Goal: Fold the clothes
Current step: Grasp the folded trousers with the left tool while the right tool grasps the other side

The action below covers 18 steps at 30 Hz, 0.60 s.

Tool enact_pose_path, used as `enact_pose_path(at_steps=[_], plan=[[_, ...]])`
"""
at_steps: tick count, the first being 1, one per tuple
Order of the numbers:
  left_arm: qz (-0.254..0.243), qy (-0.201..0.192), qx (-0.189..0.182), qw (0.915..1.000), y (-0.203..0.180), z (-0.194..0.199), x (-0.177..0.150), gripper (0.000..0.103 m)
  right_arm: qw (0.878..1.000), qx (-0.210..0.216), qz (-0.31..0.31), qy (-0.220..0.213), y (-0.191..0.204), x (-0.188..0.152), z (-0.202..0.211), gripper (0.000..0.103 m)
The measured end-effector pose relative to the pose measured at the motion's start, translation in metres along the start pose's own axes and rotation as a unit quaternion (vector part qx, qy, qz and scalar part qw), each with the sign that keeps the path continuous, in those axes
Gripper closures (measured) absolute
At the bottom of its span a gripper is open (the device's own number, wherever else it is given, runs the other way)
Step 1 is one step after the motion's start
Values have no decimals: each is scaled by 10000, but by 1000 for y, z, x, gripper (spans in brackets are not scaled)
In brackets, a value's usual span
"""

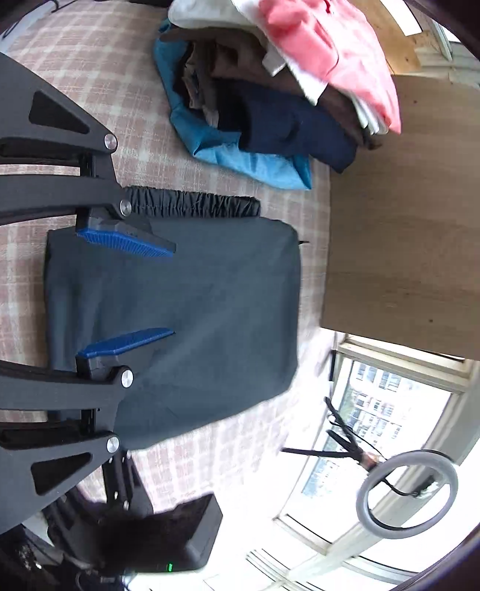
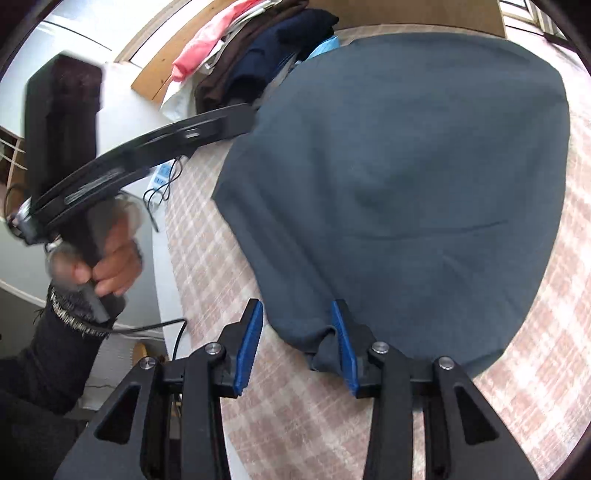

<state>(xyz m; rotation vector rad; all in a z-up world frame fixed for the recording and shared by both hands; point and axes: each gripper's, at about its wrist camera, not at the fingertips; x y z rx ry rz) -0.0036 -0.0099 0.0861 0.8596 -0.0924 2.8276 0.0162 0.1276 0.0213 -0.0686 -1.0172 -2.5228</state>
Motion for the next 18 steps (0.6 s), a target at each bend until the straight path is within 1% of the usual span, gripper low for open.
enact_pose_path(at_steps=[1,2,3,4,5,6,7,8,9,10,11,12,14,16,18], plan=[[59,114,114,9999,6,-6,-3,63,9999,66,92,106,1,-4,4,65],[119,229,228,9994,11,-12,-6,65,9997,183,137,83,-2,-4,17,65],[178,343,343,9987,17,-18,-9,63,9994,301,181,58,-5,-5,29,65],[250,442,446,9977,23,-22,-11,63,9993,320,21,-210,-15,0,47,64],[482,332,405,9975,31,-13,-12,63,9982,336,-142,-481,-25,4,65,62],[626,209,474,9967,38,-3,-13,61,9953,232,-412,-846,-40,10,80,50],[709,98,545,9959,45,4,-11,56,9906,99,-724,-1160,-57,15,90,40],[817,15,520,9953,52,8,-10,39,9837,-34,-1035,-1471,-74,21,99,38],[940,49,387,9948,58,5,-8,24,9809,-57,-1227,-1511,-86,29,98,38],[1063,83,254,9940,65,2,-7,22,9778,-78,-1416,-1545,-99,36,96,38],[1181,124,126,9928,71,-2,-5,22,9743,-99,-1605,-1580,-111,43,95,38],[1235,256,73,9920,74,-10,-4,22,9732,-169,-1683,-1557,-118,49,89,38],[1190,483,115,9916,75,-26,-3,22,9708,-312,-1835,-1511,-131,60,78,38],[1201,672,81,9905,78,-42,-3,22,9700,-137,-1715,-1718,-131,65,76,31],[1268,805,-191,9885,79,-54,-5,21,9703,-149,-1669,-1746,-130,65,71,31]])
Point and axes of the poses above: each gripper's, at about its wrist camera, not at the fingertips, and z roughly against the way its jaws point, y to its left, x to its top, and after that the axes turned 11 degrees about -z, right-handed
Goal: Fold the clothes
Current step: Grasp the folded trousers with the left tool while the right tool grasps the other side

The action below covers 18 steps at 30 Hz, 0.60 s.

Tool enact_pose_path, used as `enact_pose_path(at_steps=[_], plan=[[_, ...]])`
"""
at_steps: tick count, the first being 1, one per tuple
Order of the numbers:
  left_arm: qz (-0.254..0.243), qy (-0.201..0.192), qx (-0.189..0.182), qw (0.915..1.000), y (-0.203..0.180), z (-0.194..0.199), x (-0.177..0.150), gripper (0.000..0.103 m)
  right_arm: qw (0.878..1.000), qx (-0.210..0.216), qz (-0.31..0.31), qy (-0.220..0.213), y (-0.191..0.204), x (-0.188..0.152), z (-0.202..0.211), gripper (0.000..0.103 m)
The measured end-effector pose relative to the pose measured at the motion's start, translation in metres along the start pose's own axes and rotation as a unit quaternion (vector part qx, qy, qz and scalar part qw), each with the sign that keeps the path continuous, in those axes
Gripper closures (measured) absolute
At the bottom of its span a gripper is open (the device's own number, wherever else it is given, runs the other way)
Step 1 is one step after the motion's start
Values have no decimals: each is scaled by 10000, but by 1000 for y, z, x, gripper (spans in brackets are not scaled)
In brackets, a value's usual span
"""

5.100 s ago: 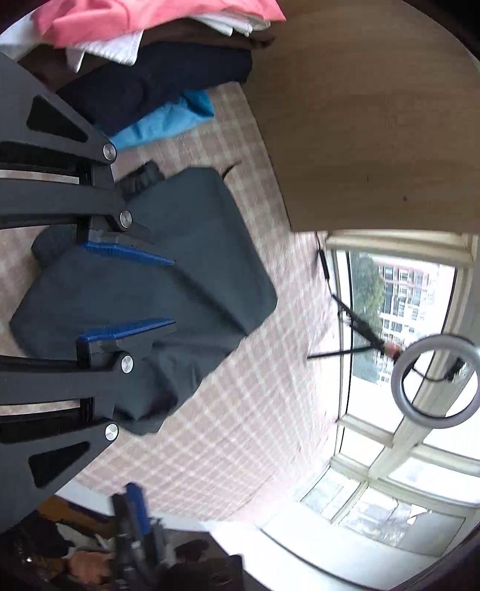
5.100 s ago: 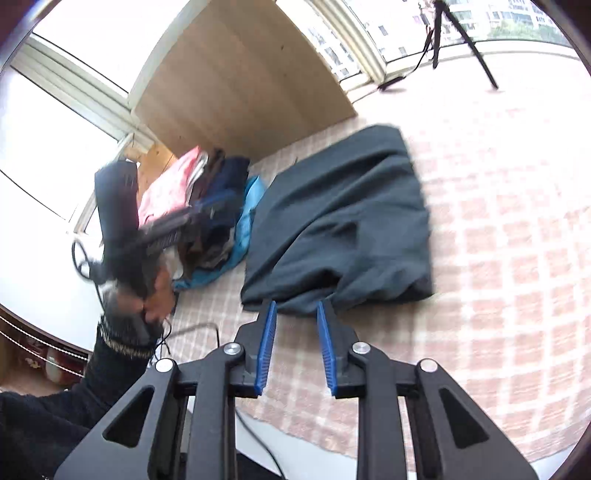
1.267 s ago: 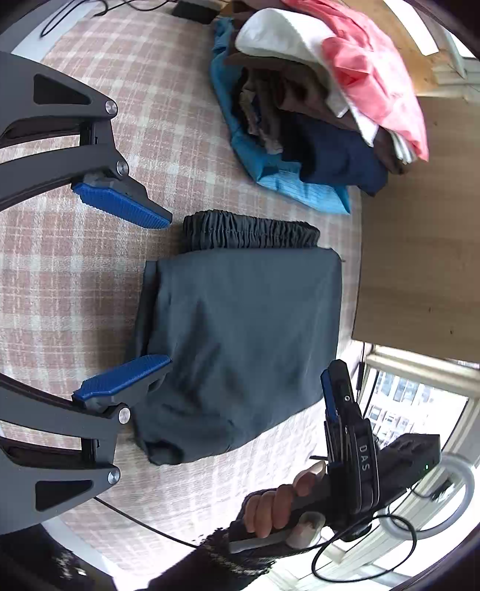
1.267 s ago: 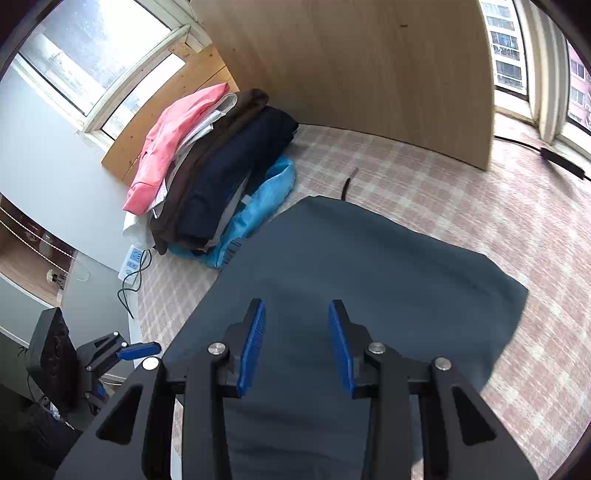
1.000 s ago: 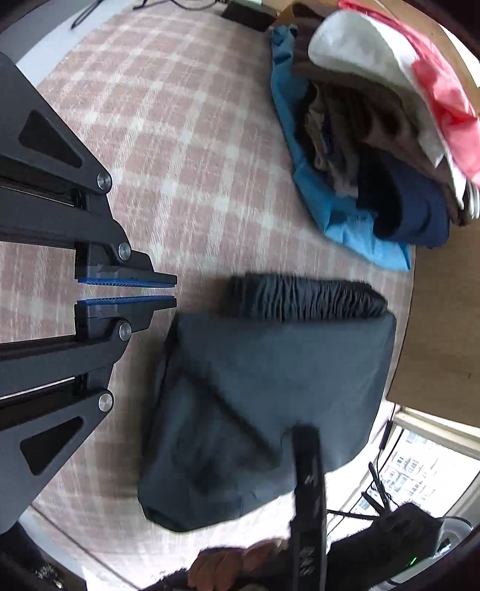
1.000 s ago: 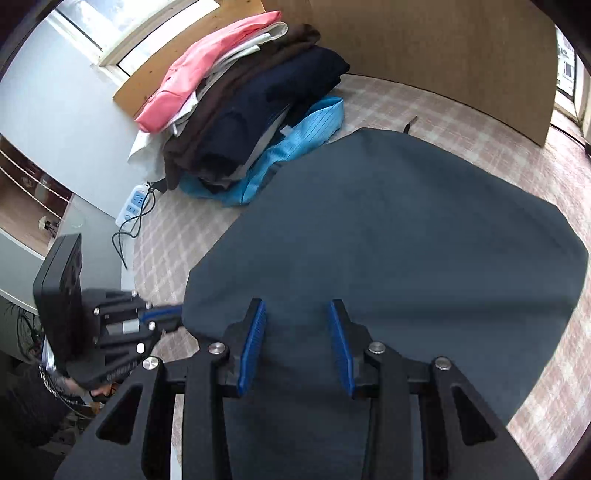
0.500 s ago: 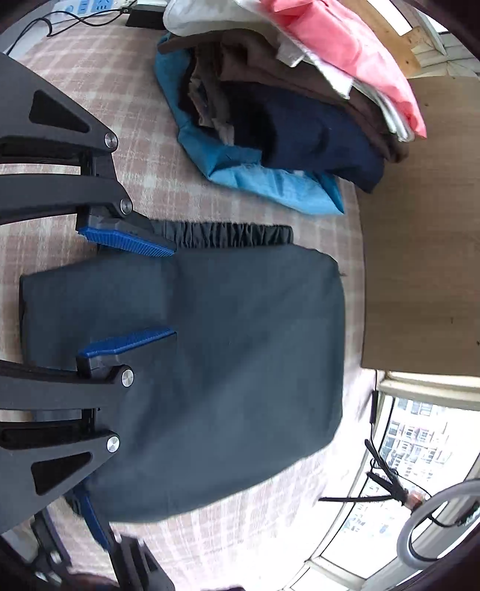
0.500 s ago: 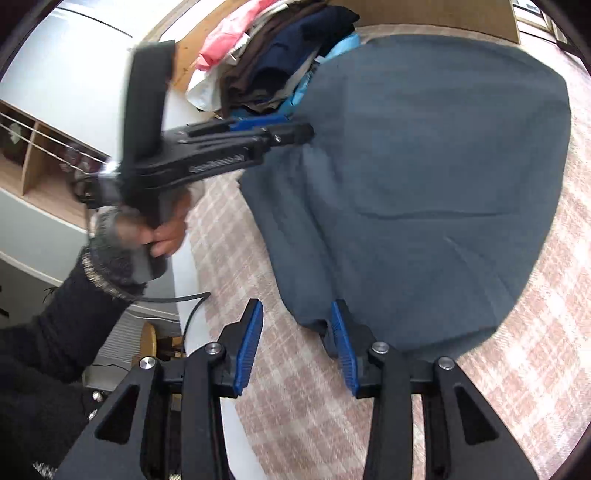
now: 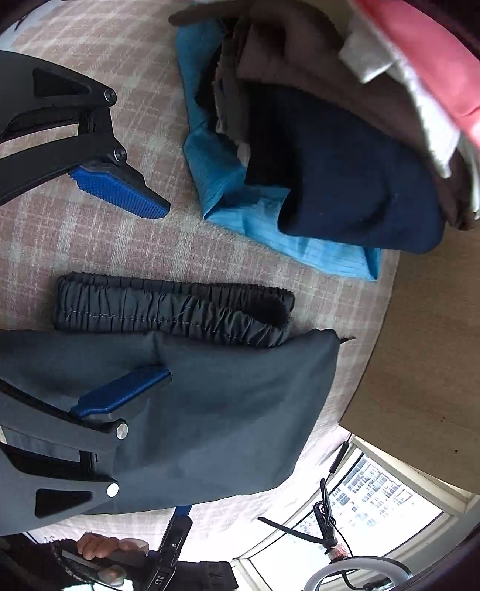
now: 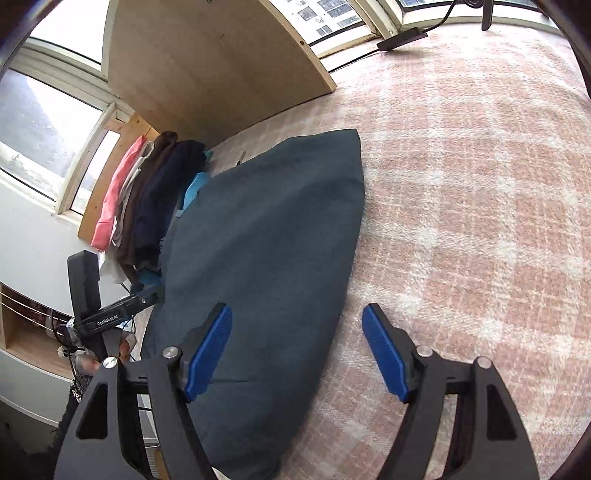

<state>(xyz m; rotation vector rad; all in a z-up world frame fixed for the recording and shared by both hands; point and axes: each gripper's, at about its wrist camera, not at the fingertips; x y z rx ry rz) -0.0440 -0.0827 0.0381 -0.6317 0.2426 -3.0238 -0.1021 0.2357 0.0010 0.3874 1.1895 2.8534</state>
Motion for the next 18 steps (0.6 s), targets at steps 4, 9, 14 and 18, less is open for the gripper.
enact_pose_path(at_steps=[4,9,14,18], plan=[[-87,39,-166,9998,-1,-11,1,18,9997,43,202,-136,9,-6,-10,30],[-358,33,-123,9993,-6,-14,3,18,9992,262,277,-140,13,-10,-15,29],[-365,63,-340,9987,-4,-11,4,30,9972,622,334,251,12,-12,-19,29],[-329,-22,-491,9982,-7,-14,6,27,9963,785,239,247,14,-9,-25,29]])
Point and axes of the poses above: each gripper's, at about its wrist camera, not at the fingertips, and z roughly against the way its jaws point, y to its left, x to its top, and after that the axes turned 11 degrees about -z, right-handed
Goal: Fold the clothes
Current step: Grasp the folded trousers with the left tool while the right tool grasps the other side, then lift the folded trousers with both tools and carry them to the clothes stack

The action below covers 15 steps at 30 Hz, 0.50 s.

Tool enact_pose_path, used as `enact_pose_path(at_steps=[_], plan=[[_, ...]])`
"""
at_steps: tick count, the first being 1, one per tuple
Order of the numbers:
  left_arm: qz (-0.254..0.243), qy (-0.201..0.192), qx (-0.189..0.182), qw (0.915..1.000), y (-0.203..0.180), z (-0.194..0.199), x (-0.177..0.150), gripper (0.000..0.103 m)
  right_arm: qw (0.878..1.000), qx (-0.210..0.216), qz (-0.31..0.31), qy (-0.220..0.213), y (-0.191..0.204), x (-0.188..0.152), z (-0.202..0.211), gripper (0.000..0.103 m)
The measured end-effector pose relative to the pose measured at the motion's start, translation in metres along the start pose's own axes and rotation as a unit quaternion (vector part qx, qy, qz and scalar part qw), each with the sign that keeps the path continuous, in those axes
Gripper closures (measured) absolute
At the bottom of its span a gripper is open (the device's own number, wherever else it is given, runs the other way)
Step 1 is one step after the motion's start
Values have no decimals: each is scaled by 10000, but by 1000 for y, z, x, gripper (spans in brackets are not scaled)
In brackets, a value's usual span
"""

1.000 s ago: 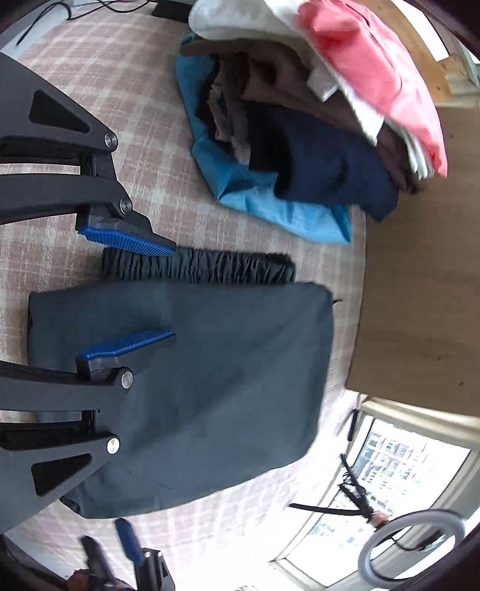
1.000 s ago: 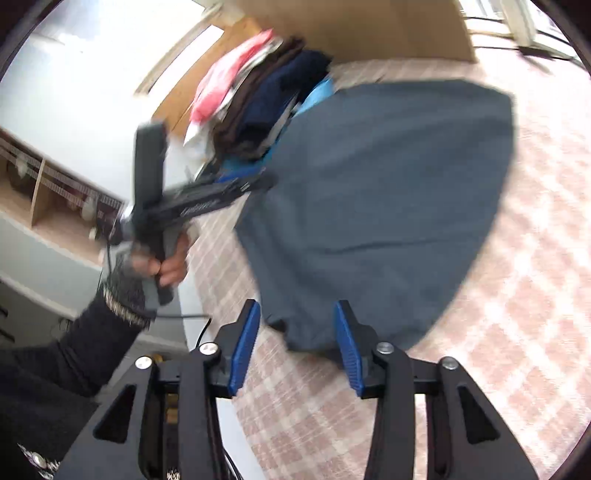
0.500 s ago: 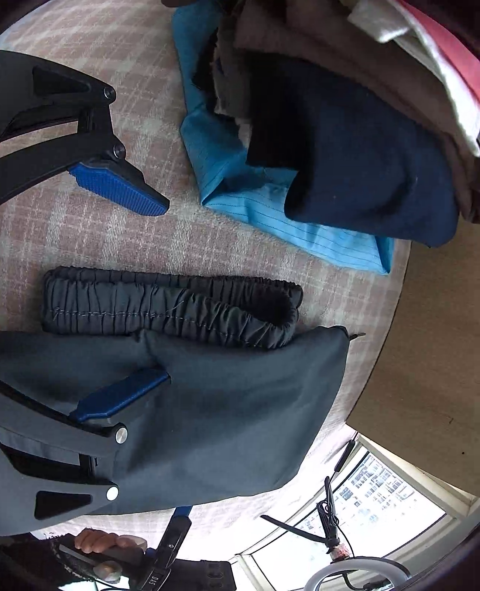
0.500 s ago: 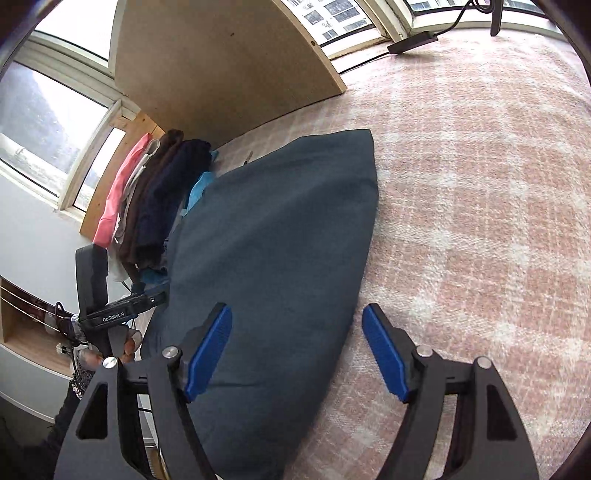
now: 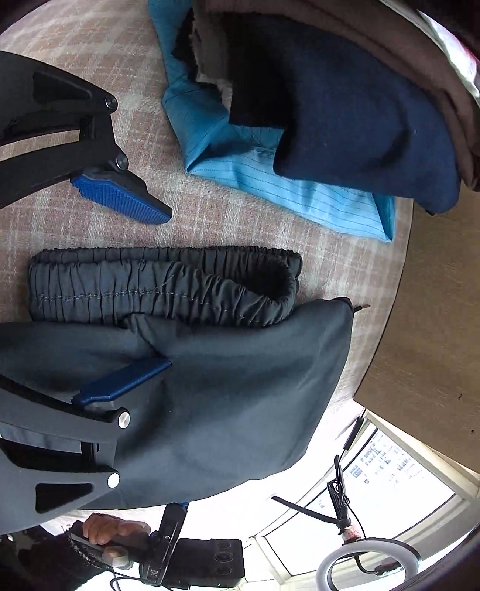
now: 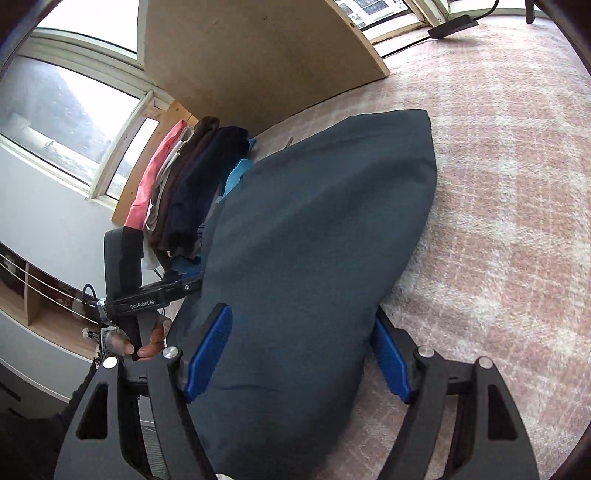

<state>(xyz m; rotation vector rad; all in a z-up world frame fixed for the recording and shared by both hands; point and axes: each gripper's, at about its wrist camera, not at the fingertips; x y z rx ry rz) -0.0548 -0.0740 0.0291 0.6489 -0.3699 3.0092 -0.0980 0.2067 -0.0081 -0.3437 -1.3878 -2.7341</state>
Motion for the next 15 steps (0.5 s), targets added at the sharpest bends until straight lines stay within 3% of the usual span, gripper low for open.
enact_pose_path(at_steps=[2,5,6,7,9,13,15], plan=[[-23,2,-15,10000,-5,-2,2,27,10000,-8,-40,-23,6,2,-8,29],[-67,1,-37,10000,-8,-3,3,28,9981,-349,497,43,23,-2,-17,30],[-77,-4,-27,10000,-8,-3,3,30,9964,-473,696,72,28,-3,-20,37],[-86,-8,-18,10000,-8,-3,3,32,9954,-575,761,118,30,-4,-23,58],[-104,-17,2,9999,-9,-2,3,49,9958,-617,641,193,30,-5,-27,74],[-173,-131,156,9996,-13,3,2,59,9944,-693,797,30,46,-9,-27,84],[-238,-276,266,9990,-17,11,1,72,9930,-725,922,-123,60,-11,-21,86]])
Point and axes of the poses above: each gripper's, at about its wrist camera, not at the fingertips, and z roughly against the way its jaws point, y to its left, x to its top, and after that the axes turned 11 degrees about -z, right-handed
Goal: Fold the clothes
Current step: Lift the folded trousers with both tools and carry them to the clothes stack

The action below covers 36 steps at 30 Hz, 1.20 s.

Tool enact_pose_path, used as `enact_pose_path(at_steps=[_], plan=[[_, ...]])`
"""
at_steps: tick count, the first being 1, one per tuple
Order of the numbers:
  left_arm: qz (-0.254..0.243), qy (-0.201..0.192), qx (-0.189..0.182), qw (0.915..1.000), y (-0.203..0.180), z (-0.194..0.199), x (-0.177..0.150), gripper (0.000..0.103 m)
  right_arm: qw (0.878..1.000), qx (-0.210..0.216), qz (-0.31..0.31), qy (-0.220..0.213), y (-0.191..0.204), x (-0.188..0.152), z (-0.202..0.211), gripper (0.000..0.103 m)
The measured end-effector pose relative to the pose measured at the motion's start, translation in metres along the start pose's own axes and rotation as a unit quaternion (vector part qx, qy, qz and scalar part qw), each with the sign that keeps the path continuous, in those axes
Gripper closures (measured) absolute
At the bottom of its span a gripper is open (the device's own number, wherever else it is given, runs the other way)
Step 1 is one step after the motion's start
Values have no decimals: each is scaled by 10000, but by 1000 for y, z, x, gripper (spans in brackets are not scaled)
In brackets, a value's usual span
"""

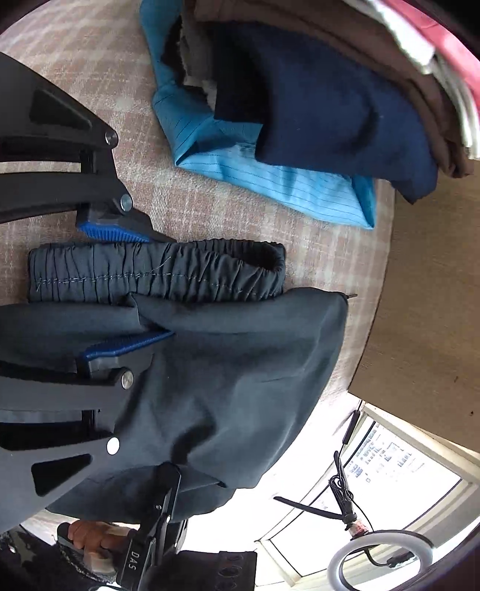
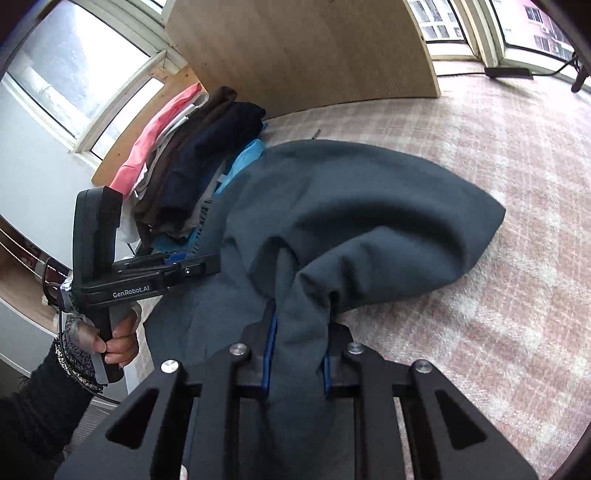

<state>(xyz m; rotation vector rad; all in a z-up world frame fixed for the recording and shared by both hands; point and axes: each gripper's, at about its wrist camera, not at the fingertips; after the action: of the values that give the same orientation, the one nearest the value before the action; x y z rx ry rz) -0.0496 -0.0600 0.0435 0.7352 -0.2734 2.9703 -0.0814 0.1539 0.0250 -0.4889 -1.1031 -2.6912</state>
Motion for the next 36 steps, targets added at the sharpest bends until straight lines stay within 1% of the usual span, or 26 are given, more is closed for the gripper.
enact_pose_path(at_steps=[1,2,3,4,6,8,12,15,17,20,23,26,28,30,31,33,36], plan=[[-32,-91,36,9999,-2,6,1,76,10000,4,37,-92,6,1,5,86],[17,-174,-74,9998,-2,13,2,82,9998,8,74,-183,12,2,11,86],[66,-255,-181,9995,-2,19,2,85,9997,3,106,-242,18,4,17,86],[105,-301,-233,9992,-3,24,2,85,9995,0,119,-302,24,6,23,87],[99,-338,-220,9991,-5,28,1,85,9991,70,122,-410,35,11,37,87],[185,-382,-384,9984,-8,31,-3,85,9983,200,191,-507,51,15,52,87],[293,-750,-629,9948,-19,46,-9,85,9946,154,717,-730,97,17,81,88],[560,-1058,-994,9878,-19,62,-13,85,9915,153,994,-824,130,20,98,88],[722,-1286,-1252,9811,-15,74,-13,85,9889,147,1164,-917,152,23,108,89],[861,-1589,-1600,9704,-9,90,-10,85,9846,88,1356,-1099,183,26,124,89],[893,-1856,-1817,9616,3,106,-5,86,9786,-47,1649,-1229,220,30,128,91],[916,-2091,-1969,9535,24,123,1,86,9722,-131,1894,-1372,265,38,122,93],[898,-2230,-2064,9485,47,138,2,85,9674,-187,2055,-1466,295,44,118,94],[931,-2300,-2129,9451,77,154,2,86,9646,-165,2161,-1502,320,60,106,94],[905,-2348,-2084,9451,92,165,3,86,9629,-153,2224,-1522,334,67,99,94],[846,-2479,-1830,9476,124,190,4,86,9595,-85,2356,-1542,360,82,83,94],[843,-2706,-1410,9486,174,232,4,87,9553,168,2473,-1612,405,93,57,94]])
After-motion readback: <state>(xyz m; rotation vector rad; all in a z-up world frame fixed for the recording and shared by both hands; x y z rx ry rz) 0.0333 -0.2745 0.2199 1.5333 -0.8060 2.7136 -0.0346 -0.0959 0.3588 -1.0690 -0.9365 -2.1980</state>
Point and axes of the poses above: each gripper's, at about its wrist camera, not at the fingertips, and z roughly against the way its jaws point, y to its left, x to its top, and after that the axes turned 11 degrees about -z, right-handed
